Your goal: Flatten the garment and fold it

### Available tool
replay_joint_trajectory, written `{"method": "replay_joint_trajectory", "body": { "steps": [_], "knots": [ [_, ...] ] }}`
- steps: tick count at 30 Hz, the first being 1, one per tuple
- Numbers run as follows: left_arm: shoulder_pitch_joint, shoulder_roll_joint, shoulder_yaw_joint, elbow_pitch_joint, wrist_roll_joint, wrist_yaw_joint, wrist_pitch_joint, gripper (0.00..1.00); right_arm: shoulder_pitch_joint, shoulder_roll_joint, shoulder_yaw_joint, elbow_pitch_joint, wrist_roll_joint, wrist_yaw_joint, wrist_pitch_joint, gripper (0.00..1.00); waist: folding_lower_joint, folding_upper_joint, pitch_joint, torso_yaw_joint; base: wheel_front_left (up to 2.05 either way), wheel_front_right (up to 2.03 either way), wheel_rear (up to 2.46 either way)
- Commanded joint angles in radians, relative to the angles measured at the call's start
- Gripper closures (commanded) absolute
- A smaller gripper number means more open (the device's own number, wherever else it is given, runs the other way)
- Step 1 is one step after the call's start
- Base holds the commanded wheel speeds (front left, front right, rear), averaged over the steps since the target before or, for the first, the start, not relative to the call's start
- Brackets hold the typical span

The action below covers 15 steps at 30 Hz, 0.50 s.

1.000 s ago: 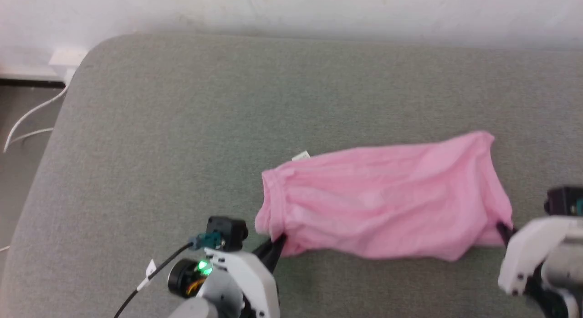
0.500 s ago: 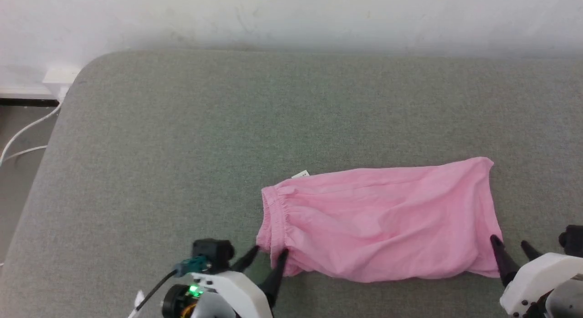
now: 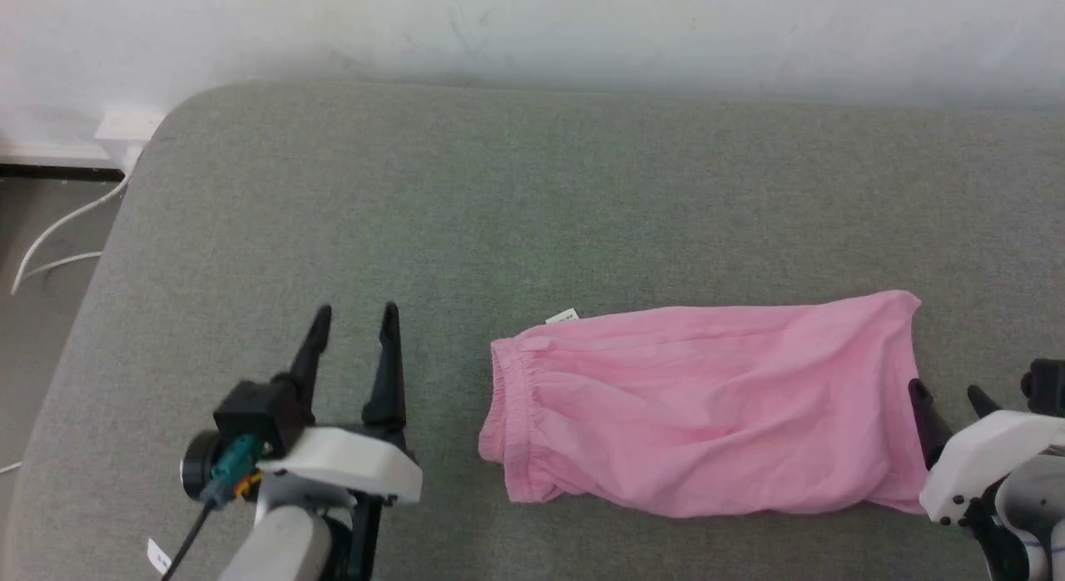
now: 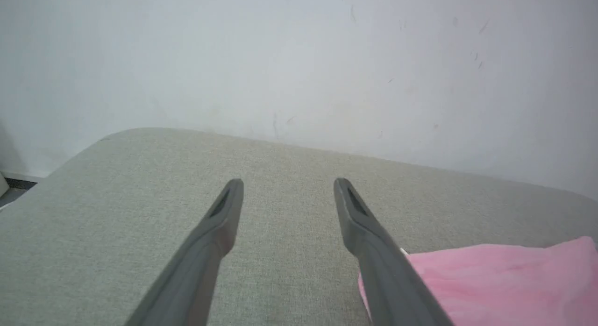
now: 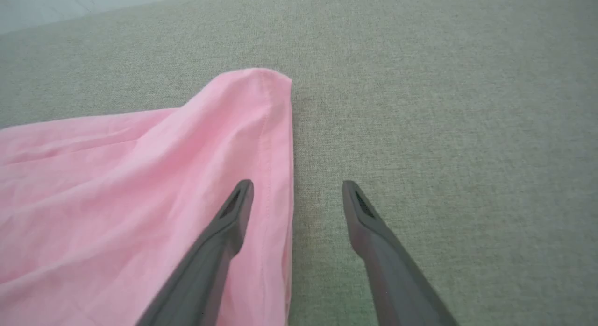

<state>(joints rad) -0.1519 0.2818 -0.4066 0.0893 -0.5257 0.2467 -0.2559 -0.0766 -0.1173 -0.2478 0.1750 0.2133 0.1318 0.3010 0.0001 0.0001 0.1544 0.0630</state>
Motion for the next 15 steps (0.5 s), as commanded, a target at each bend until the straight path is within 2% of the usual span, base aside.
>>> {"method": "replay_joint_trajectory", "body": {
  "steps": [1, 7, 8, 9, 10, 12, 13, 14, 15],
  "knots": [
    [-0.031, -0.027, 0.048, -0.005, 0.058, -0.023, -0.005, 0.0, -0.038, -0.015, 0.01, 0.045, 0.002, -0.001, 0.021, 0.0, -0.0001, -0.0001, 0.012, 0.005, 0.0, 0.0, 0.0],
    [-0.034, -0.099, 0.16, -0.004, 0.178, -0.108, -0.006, 0.0, -0.087, -0.028, 0.06, 0.15, 0.045, -0.001, 0.15, 0.0, -0.0001, -0.0001, 0.019, 0.008, 0.0, 0.0, 0.0],
    [-0.032, -0.108, 0.176, 0.0, 0.195, -0.119, -0.006, 0.0, -0.09, -0.026, 0.067, 0.158, 0.061, -0.001, 0.176, 0.03, -0.0001, -0.0001, 0.018, 0.008, 0.0, 0.0, 0.0],
    [-0.03, -0.119, 0.191, 0.003, 0.208, -0.13, -0.006, 0.0, -0.09, -0.024, 0.078, 0.163, 0.078, -0.001, 0.203, 0.22, -0.0001, -0.0001, 0.016, 0.008, 0.0, 0.0, 0.0],
    [-0.027, -0.129, 0.207, 0.007, 0.219, -0.141, -0.006, 0.0, -0.088, -0.023, 0.09, 0.164, 0.099, -0.001, 0.232, 0.5, -0.0001, -0.0001, 0.014, 0.008, 0.0, 0.0, 0.0],
    [-0.023, -0.145, 0.235, 0.015, 0.239, -0.162, -0.006, 0.0, -0.079, -0.025, 0.105, 0.155, 0.131, -0.001, 0.274, 0.69, -0.0001, -0.0001, 0.01, 0.008, 0.0, 0.0, 0.0],
    [-0.023, -0.145, 0.235, 0.015, 0.239, -0.162, -0.006, 0.0, -0.079, -0.025, 0.105, 0.155, 0.131, -0.001, 0.274, 0.69, -0.0001, -0.0001, 0.01, 0.008, 0.0, 0.0, 0.0],
    [-0.019, -0.153, 0.249, 0.02, 0.247, -0.17, -0.006, 0.0, -0.074, -0.029, 0.11, 0.146, 0.139, -0.001, 0.284, 1.0, -0.0001, -0.0001, 0.008, 0.007, 0.0, 0.0, 0.0],
    [-0.016, -0.161, 0.262, 0.025, 0.253, -0.178, -0.006, 0.0, -0.07, -0.034, 0.112, 0.135, 0.145, -0.001, 0.292, 1.0, -0.0001, -0.0001, 0.006, 0.006, 0.0, 0.0, 0.0]
  ]
}}
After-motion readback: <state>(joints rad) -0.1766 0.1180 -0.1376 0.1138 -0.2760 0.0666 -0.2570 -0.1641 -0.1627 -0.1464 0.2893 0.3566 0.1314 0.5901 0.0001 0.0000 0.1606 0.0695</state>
